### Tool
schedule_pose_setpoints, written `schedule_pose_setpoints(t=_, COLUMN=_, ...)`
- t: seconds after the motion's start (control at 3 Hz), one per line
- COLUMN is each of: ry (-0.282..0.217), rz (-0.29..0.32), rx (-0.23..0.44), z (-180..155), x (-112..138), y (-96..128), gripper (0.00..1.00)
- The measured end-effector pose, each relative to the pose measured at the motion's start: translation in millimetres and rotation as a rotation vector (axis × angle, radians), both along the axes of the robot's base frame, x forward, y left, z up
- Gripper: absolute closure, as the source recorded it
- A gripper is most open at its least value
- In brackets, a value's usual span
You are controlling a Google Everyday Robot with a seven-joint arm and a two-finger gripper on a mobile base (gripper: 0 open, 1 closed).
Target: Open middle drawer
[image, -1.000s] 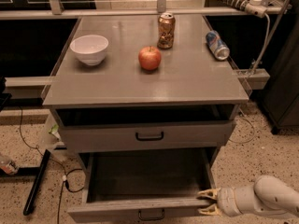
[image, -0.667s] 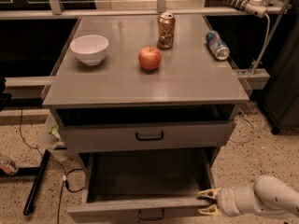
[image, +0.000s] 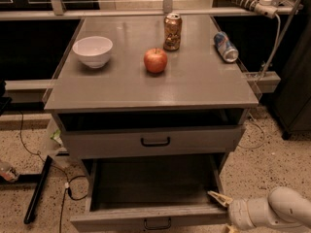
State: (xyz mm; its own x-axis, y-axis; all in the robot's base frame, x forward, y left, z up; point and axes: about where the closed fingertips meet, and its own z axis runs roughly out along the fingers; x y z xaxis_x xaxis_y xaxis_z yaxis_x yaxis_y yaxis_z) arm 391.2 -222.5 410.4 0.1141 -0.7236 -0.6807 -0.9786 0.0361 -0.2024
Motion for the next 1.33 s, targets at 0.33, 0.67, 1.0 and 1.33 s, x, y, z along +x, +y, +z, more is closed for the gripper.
schedule_pose_setpoints(t=0.33, ry=0.015, rz=-0.006, rx=0.024, z=-10, x=-27, y=-12, gripper=0.37)
schedule_pose_setpoints(t=0.67, ry=0.015, rz=-0.006, rx=0.024, z=-2, x=-26, y=-11, gripper=0.6)
schedule_pose_setpoints(t=1.0, ry=0.015, rz=-0.005, rx=0.024, z=2, x=-26, y=-11, gripper=0.83)
schedule_pose_setpoints(t=1.33, ry=0.011, rz=0.03, rx=0.029, z=4, x=-46, y=-8, gripper=1.0)
